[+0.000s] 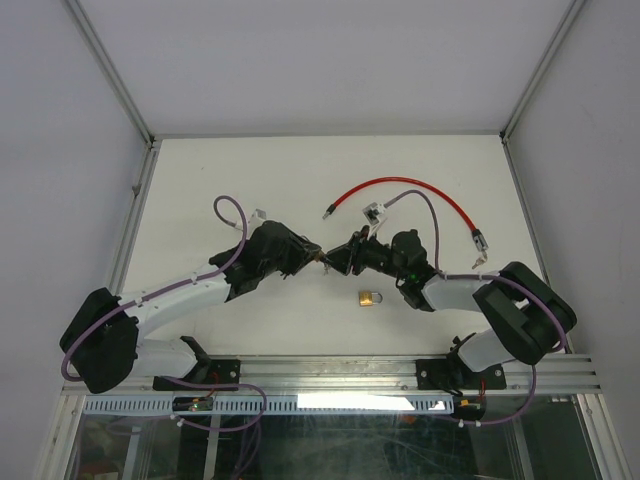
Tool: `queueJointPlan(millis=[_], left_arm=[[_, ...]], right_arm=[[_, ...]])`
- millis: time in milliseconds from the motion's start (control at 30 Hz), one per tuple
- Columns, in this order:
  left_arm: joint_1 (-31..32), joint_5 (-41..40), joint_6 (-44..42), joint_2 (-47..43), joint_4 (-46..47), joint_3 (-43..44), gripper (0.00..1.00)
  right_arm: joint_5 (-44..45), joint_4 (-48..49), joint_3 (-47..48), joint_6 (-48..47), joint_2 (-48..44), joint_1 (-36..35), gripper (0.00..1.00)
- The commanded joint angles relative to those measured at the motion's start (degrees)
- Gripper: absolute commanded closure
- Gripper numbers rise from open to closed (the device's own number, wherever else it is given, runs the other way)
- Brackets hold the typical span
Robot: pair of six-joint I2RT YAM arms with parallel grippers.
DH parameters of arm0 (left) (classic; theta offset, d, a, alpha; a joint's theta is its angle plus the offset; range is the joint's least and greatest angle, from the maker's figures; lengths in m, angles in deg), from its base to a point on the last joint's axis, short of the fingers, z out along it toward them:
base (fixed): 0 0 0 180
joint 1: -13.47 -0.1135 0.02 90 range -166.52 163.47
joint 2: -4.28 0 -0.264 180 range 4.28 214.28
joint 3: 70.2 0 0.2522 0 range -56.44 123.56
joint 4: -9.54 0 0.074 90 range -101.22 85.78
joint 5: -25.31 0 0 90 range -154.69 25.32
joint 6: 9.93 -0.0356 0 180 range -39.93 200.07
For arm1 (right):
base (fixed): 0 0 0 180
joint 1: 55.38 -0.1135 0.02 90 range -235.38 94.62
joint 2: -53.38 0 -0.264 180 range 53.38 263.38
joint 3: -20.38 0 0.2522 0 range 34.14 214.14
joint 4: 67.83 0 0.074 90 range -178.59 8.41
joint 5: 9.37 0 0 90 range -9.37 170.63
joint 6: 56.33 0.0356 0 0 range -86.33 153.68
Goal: Unlock with the key
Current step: Unlock the lock.
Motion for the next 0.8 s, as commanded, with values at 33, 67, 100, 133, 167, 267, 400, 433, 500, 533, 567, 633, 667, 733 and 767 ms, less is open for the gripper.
queueJointPlan(millis=[33, 67, 100, 133, 167, 267, 400, 433, 500, 533, 567, 633, 667, 733, 767], left_arm=[[-1.13, 3.94, 1.71, -1.97, 4.88, -0.38, 1.0], [-1.28, 4.08, 1.79, -2.04, 4.93, -0.53, 1.0], [-1.36, 4.09, 1.8, -2.0, 4.91, -0.62, 1.0], [-1.45, 4.11, 1.87, -2.01, 5.0, -0.71, 1.0], [-1.57, 4.17, 1.95, -2.06, 5.08, -0.78, 1.0], [-1.79, 4.17, 2.05, -2.45, 5.33, -0.99, 1.0], [-2.08, 3.61, 2.27, -2.87, 5.34, -1.32, 1.0], [-2.16, 3.66, 2.38, -2.94, 5.35, -1.37, 1.0], [-2.27, 3.69, 2.56, -2.99, 5.32, -1.41, 1.0], [-2.28, 3.72, 2.57, -3.03, 5.28, -1.53, 1.0], [-2.35, 3.7, 2.59, -3.15, 5.29, -1.59, 1.0], [-2.42, 3.6, 2.59, -3.51, 5.35, -1.75, 1.0], [-2.43, 3.53, 2.59, -3.6, 5.34, -1.74, 1.0], [-2.56, 3.53, 2.59, -3.75, 5.35, -1.74, 1.0], [-2.67, 3.5, 2.59, -3.81, 5.32, -1.86, 1.0]], right_arm=[[-1.36, 3.74, 1.7, -2.04, 0.57, -0.4, 0.59], [-1.3, 3.99, 1.58, -2.26, 0.5, -0.63, 0.59], [-1.18, 4.24, 1.45, -2.5, 0.44, -0.83, 0.6], [-1.01, 4.11, 1.42, -2.71, 0.32, -1.02, 0.61], [-0.75, 3.77, 1.34, -2.89, 0.25, -1.2, 0.61], [0.36, 3.25, 0.7, -3.34, -0.02, -1.25, 0.61], [0.68, 2.04, 0.3, -3.95, -0.85, -1.57, 0.61], [1.04, 1.47, 0.34, -4.35, -1.24, -1.8, 0.61], [1.58, 0.3, 0.44, -4.93, -1.78, -2.04, 0.61], [1.86, -0.1, 0.42, -5.17, -1.97, -2.08, 0.62], [2.04, -0.3, 0.33, -5.37, -1.98, -2.14, 0.62], [2.44, -0.24, 0.1, -5.55, -1.95, -2.13, 0.65], [2.51, -0.03, 0.02, -5.58, -1.95, -2.14, 0.66], [2.31, 0.21, -0.16, -5.65, -2.1, -2.21, 0.68], [2.23, 0.16, -0.22, -5.67, -2.16, -2.21, 0.68]])
